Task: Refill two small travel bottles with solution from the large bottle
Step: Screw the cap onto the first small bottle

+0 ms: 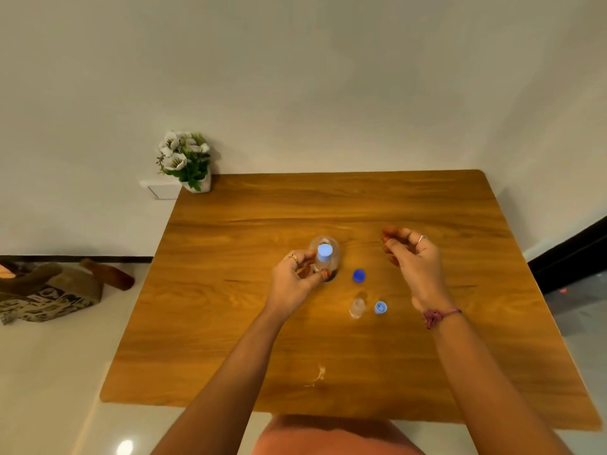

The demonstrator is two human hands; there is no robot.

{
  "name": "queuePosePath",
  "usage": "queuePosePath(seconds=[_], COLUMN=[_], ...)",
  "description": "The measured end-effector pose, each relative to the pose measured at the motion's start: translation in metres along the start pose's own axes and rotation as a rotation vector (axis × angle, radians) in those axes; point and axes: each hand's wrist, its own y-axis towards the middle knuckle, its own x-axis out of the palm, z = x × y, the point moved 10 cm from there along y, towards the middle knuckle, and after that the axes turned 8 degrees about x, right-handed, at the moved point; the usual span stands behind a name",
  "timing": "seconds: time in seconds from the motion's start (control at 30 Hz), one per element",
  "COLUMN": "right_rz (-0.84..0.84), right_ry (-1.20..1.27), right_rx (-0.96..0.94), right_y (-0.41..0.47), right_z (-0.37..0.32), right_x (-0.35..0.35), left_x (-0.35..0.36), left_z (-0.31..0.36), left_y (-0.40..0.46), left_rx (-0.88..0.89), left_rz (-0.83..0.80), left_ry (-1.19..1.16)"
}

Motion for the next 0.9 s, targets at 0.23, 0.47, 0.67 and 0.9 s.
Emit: queuePosePath(seconds=[0.23, 0.47, 0.67, 0.9], right_rz=[0.022, 0.042, 0.061, 0.067], right_ry=[-0.061, -0.104, -0.124, -0.14], right_rx=[0.033, 0.084, 0.13, 0.148], right_y=[-0.001, -0.001, -0.003, 0.0], right_z=[0.036, 0.075, 0.1, 0.112], right_x=[-0.014, -0.025, -0.029, -0.029], left_x=[0.019, 0.035, 0.044, 0.047], left_z=[-0.046, -0.088, -0.102, -0.114], left_y=[-0.034, -0.051, -0.052, -0.049], left_rx=[-0.074, -0.232, -0.258, -0.295], left_rz=[-0.056, -0.131, -0.168, -0.154], left_ry=[0.068, 0.133, 0.16, 0.124])
